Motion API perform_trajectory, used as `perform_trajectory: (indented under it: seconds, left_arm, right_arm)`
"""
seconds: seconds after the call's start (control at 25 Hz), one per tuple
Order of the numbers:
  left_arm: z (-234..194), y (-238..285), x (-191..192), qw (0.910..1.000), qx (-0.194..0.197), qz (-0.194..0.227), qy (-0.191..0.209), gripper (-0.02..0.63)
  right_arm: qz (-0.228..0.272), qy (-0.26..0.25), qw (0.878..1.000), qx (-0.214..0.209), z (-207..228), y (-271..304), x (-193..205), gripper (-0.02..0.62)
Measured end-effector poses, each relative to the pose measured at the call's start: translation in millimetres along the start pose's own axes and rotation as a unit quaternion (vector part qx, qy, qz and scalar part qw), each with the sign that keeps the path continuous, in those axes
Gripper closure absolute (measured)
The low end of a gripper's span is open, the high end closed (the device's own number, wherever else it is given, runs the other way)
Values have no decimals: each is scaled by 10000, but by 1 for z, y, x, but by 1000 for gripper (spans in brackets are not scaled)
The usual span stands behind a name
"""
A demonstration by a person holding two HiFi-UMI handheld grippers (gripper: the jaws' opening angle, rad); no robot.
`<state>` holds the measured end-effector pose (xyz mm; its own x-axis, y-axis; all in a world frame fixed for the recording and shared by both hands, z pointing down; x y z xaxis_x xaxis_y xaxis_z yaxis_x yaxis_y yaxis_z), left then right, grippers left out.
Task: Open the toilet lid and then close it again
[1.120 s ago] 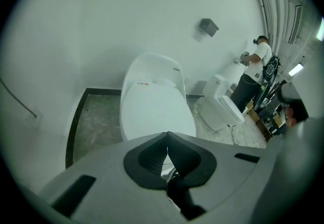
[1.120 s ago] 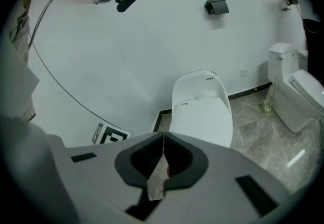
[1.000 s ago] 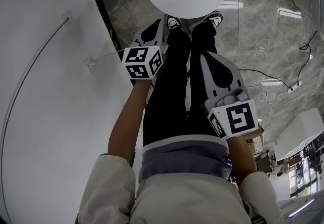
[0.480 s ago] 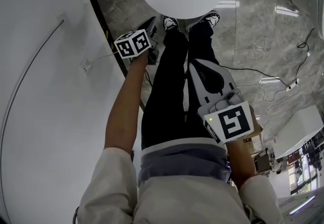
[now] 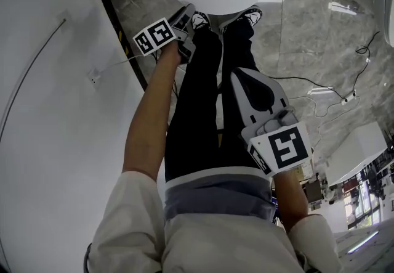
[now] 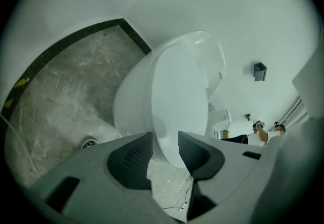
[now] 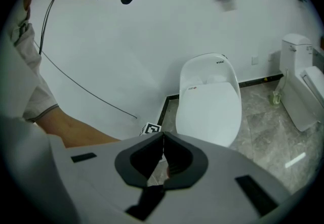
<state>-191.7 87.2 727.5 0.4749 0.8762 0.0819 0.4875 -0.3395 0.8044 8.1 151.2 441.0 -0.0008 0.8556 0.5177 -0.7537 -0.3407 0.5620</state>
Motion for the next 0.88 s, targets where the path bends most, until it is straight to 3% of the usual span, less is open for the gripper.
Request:
perform_trajectory:
  seconds: [0.6, 0.88]
  left_arm:
    - [3, 10, 0, 9980, -376, 251, -434, 459]
    - [11, 7, 2, 9980, -462, 330, -284, 446]
  right_arm:
    - [-152, -3, 9999, -6, 0, -2, 3, 584]
    - [-183, 12, 9998, -39, 1, 1, 3, 584]
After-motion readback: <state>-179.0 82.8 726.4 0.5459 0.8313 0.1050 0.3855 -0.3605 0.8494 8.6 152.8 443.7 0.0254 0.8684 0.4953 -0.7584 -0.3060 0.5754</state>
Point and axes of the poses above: the fingertips, and each gripper's own axes: y forward along the fingers, z to its right, x out of its underside, the point moved 8 cm from there along -y, backward along the fingers, and after that the axes turned 13 degrees about -x, right-handed, at the moved point
